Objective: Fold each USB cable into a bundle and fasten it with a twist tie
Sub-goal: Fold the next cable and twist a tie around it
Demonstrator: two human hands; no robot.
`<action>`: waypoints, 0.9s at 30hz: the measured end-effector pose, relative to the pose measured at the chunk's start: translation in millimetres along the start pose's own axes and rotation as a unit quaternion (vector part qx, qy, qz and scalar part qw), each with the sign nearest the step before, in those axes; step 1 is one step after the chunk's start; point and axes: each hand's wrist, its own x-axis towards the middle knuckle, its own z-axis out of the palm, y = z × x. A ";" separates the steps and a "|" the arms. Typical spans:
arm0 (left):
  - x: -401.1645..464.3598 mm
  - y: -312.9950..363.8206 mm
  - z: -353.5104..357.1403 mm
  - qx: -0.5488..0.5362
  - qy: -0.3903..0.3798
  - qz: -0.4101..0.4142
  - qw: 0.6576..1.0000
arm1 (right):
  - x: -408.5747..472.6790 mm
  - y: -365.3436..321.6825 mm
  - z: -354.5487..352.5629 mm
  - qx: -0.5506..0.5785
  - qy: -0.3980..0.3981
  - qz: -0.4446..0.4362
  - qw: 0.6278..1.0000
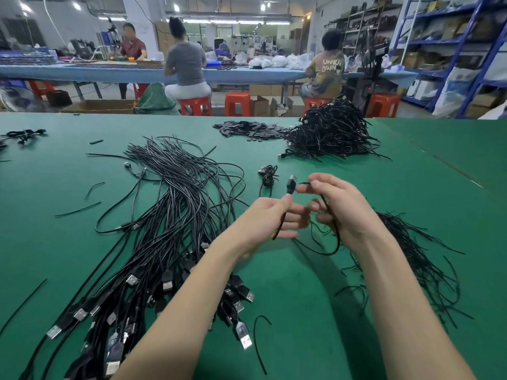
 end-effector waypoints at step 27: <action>-10.0 11.6 -26.9 -0.012 -0.090 0.001 0.996 | -8.4 6.6 8.3 -0.435 0.173 -0.318 0.824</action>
